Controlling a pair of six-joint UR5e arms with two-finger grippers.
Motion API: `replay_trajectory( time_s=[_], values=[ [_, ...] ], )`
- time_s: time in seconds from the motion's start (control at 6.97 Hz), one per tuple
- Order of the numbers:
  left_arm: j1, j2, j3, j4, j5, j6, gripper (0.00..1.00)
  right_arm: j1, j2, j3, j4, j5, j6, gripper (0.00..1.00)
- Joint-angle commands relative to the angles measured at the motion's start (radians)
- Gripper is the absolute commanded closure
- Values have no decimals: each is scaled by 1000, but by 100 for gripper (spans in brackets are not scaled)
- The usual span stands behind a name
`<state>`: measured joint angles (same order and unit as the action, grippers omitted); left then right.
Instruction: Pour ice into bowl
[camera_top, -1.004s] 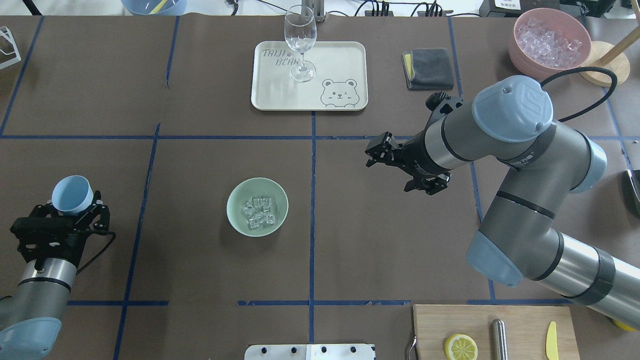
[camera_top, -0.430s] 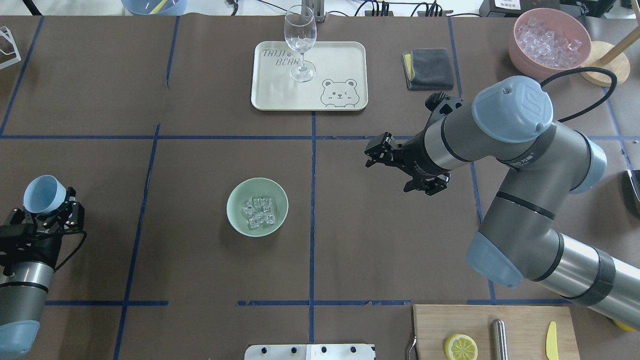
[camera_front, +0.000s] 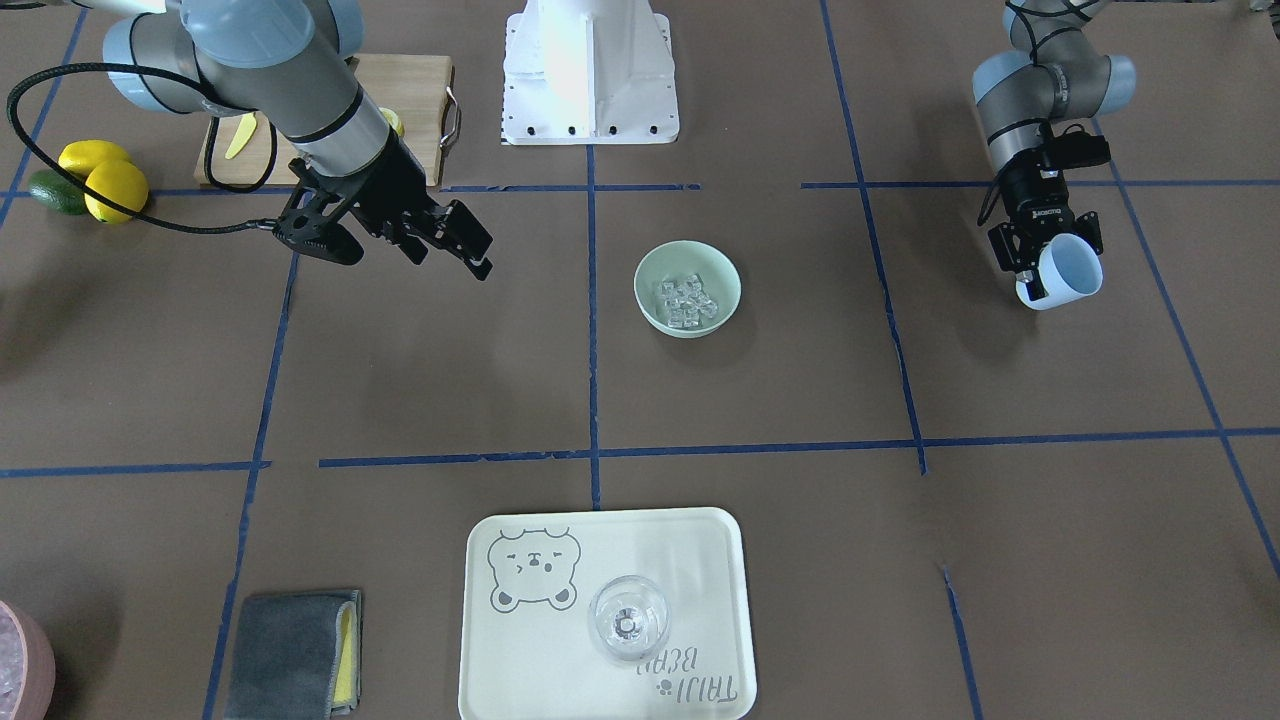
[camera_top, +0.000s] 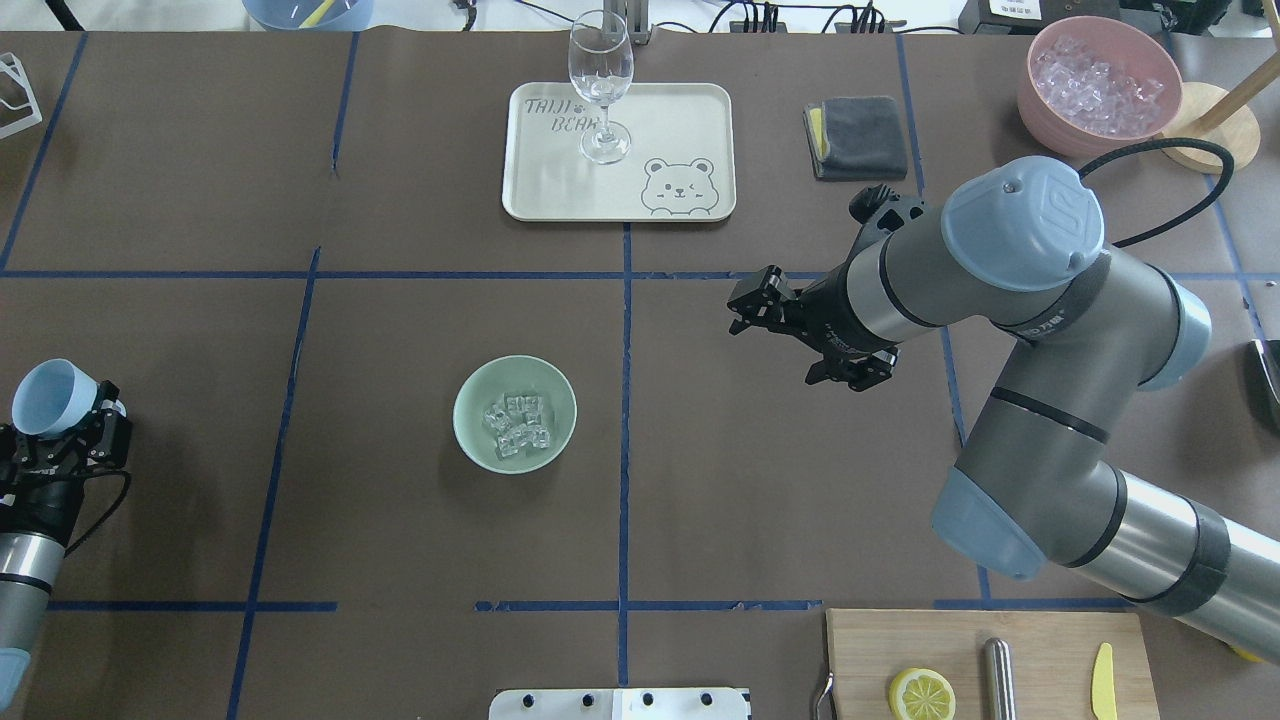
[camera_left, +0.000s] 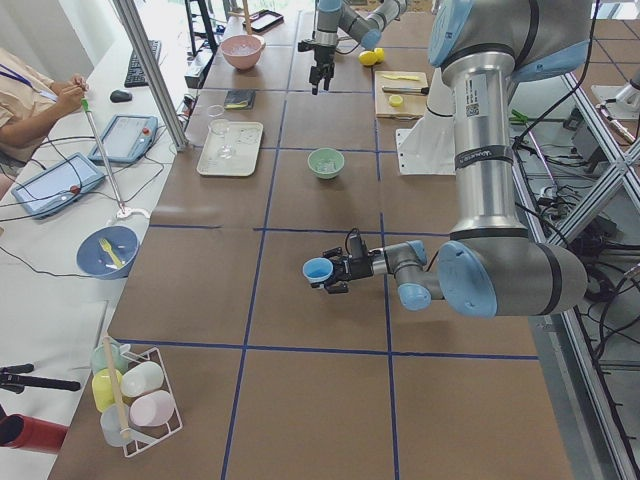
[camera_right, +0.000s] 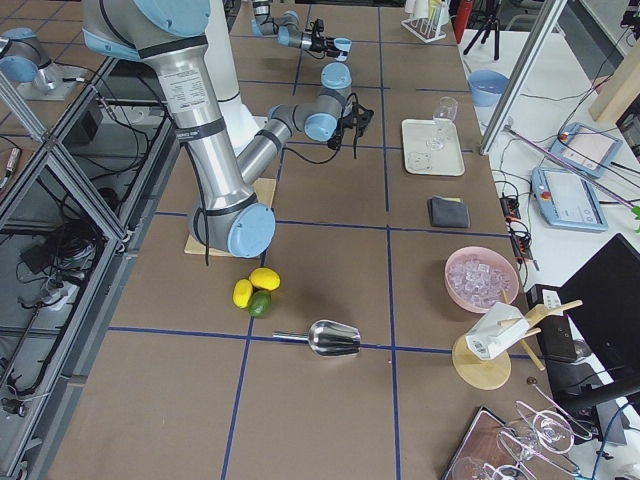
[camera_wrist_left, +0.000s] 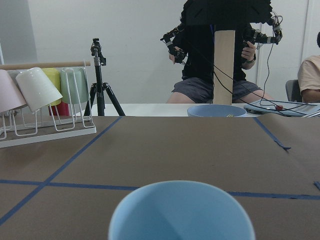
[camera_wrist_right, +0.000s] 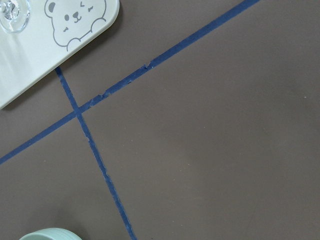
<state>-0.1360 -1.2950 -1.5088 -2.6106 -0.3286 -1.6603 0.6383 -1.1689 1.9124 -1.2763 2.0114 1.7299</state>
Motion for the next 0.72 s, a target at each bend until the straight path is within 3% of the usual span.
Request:
replay_trajectory(
  time_s=[0.0,0.57],
  values=[
    [3,-27,30,-37,11,42,100,-3,0,7,-2,-8,10,0],
    [7,-44,47,-34,11,45,96,-5,0,19,-2,-11,22,0]
  ],
)
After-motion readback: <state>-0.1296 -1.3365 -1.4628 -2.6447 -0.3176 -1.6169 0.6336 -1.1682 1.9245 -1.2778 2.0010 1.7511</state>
